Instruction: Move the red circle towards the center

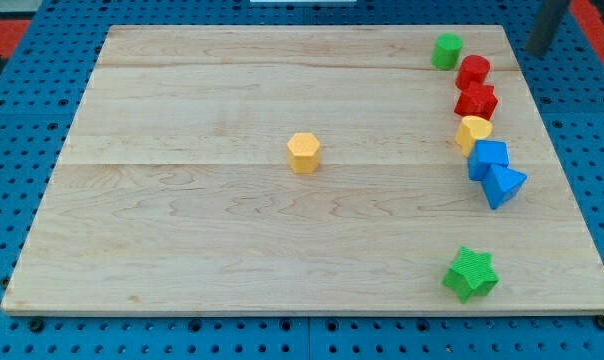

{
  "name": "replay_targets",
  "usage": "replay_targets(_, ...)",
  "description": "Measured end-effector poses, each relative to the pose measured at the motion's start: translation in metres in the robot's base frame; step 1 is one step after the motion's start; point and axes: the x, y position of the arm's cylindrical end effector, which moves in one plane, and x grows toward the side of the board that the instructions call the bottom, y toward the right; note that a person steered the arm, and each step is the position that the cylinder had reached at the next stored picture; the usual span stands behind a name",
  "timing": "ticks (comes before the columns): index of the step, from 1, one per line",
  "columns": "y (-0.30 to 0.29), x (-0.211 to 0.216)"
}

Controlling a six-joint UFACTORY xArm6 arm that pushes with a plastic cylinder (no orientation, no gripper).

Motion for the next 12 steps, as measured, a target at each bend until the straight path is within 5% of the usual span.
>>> replay_targets(2, -0.119, 0.057)
replay_targets(5, -0.205, 0.011)
replay_targets(6, -0.250, 0.079)
replay_targets(8, -0.205, 0.137)
replay_targets(10, -0.296, 0.215)
replay_targets(11, -0.296, 0.161)
replay_targets(12, -0.242, 0.153)
